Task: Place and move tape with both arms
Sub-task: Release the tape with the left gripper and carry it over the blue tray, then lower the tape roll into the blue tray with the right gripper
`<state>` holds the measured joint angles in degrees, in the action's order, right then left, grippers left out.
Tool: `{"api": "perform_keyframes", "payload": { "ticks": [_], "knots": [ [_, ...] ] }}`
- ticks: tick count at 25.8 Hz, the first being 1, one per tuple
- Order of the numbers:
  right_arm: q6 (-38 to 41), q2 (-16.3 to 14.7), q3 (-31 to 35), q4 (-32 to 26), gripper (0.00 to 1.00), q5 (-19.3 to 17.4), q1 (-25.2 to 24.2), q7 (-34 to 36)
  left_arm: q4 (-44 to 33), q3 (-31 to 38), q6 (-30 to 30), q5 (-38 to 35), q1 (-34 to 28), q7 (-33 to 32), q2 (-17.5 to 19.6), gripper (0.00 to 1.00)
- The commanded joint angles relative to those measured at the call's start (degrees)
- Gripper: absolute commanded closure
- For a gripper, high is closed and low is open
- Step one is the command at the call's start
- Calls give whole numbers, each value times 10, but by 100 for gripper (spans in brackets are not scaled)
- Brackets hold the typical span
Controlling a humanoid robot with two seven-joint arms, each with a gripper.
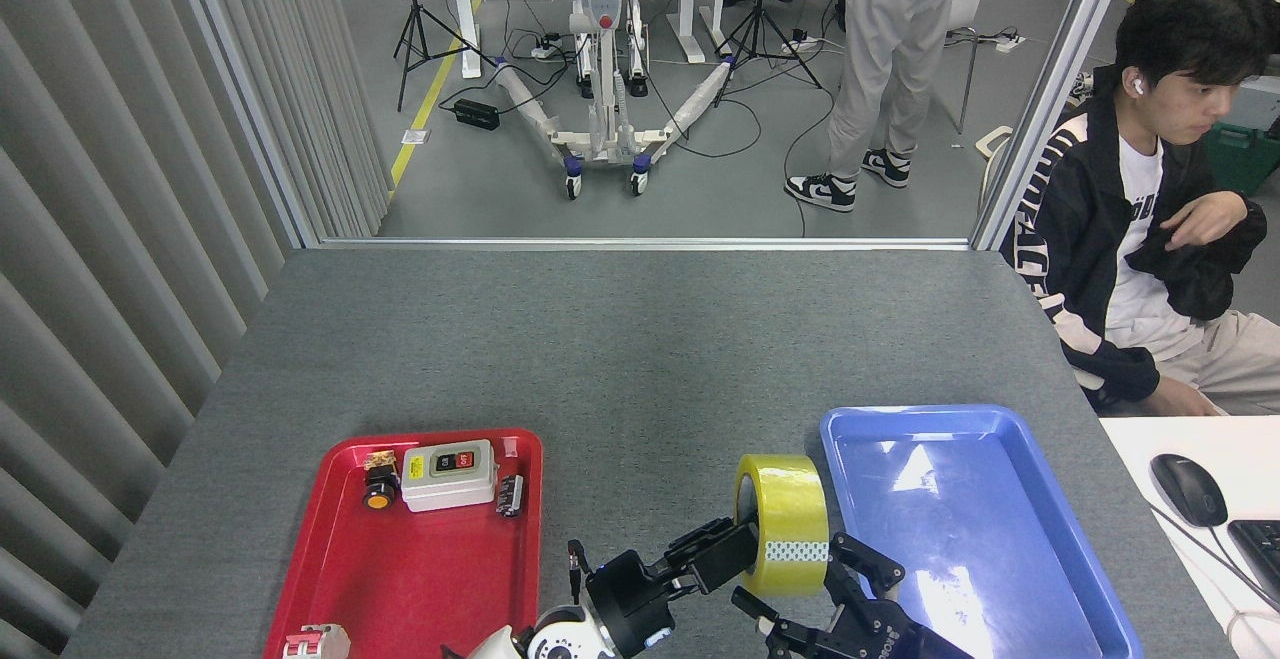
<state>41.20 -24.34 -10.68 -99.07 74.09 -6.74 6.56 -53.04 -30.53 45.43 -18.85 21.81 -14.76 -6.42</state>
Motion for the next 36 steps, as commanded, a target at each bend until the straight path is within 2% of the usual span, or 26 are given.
{"api": "perform_keyframes", "payload": {
  "ticks": [1,2,4,6,7,13,16,18,21,24,25,27,28,30,32,34,36],
  "knots": [
    [32,-11,0,-2,94,1,-4,-1,0,0,-4,0,0,11,1,55],
    [32,-15,3,-2,99,1,-6,-1,0,0,-4,0,0,12,2,45],
    [32,-19,7,-2,100,1,-13,-1,0,0,-4,1,0,14,3,25],
    [32,-22,7,-2,100,1,-17,-1,0,1,-4,1,0,15,4,9],
    [32,-23,8,-3,100,1,-20,-1,1,1,-4,3,0,15,4,6],
    [32,-35,30,-6,100,0,-35,-1,0,15,-4,9,0,18,10,6],
    [29,-39,57,-4,100,-1,-42,-2,0,39,-4,10,0,40,18,6],
    [24,-39,78,1,100,-1,-49,-5,0,60,-4,11,1,68,32,1],
    [7,-37,111,13,100,-1,-51,-10,-6,79,-4,10,3,98,59,1],
    [-79,-40,124,40,100,-2,-47,-62,-38,103,-4,9,-4,111,104,1],
    [-114,-41,124,49,100,-3,-45,-85,-65,111,-34,7,-19,112,120,1],
    [-183,-48,126,66,100,-14,-34,-140,-138,119,-170,0,-62,118,156,1],
    [-213,-61,125,74,100,-26,-22,-167,-179,125,-242,-11,-81,126,174,1],
    [-264,-84,120,83,100,-48,-1,-200,-261,128,-359,-86,-115,164,234,1],
    [-309,-103,116,85,100,-67,18,-235,-344,130,-415,-163,-154,179,287,1],
    [-336,-120,112,89,100,-89,41,-291,-386,137,-435,-218,-185,180,296,1],
    [-343,-128,95,100,100,-115,59,-326,-392,160,-435,-267,-196,179,297,1]
  ]
}}
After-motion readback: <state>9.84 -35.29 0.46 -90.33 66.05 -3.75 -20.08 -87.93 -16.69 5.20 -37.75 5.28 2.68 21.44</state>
